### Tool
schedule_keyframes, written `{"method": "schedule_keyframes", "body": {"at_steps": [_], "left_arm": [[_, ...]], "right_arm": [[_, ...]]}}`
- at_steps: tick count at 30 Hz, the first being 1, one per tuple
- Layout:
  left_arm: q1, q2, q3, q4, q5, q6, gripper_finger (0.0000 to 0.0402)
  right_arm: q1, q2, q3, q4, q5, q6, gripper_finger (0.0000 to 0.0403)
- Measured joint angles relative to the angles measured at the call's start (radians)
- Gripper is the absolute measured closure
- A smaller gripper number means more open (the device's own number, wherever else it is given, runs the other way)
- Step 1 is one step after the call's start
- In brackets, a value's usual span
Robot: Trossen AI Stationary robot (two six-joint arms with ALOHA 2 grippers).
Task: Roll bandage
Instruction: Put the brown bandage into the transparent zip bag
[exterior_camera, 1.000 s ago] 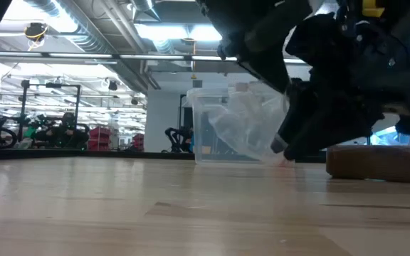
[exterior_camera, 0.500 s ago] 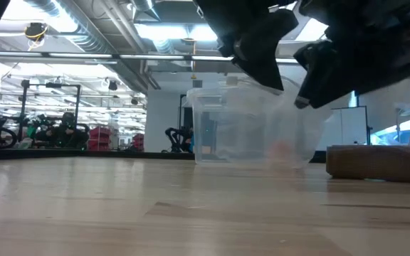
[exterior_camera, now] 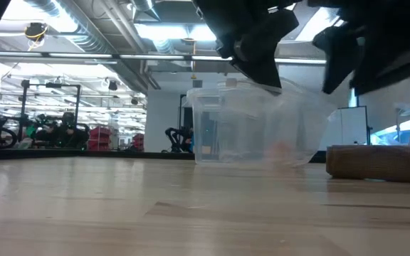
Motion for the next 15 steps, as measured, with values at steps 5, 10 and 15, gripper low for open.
{"method": "schedule_keyframes", "body": {"at_steps": [5,10,15], "left_arm": [[0.000,0.000,0.000,0.000,0.000,-0.012,0.0399],[0.001,0.000,0.000,0.000,0.001,-0.011,0.0399],[0.001,0.000,0.000,0.000,0.001,-0.012,0.0399]], "right_arm": [[0.057,-0.039,-0.039,-0.092,0.054,0.103,0.0134],[0.122,-0.103,-0.172,-0.020,0.186,0.215,0.0143],[0.129,-0.132,-0.334,0.271,0.208,0.257,0.0146]]}}
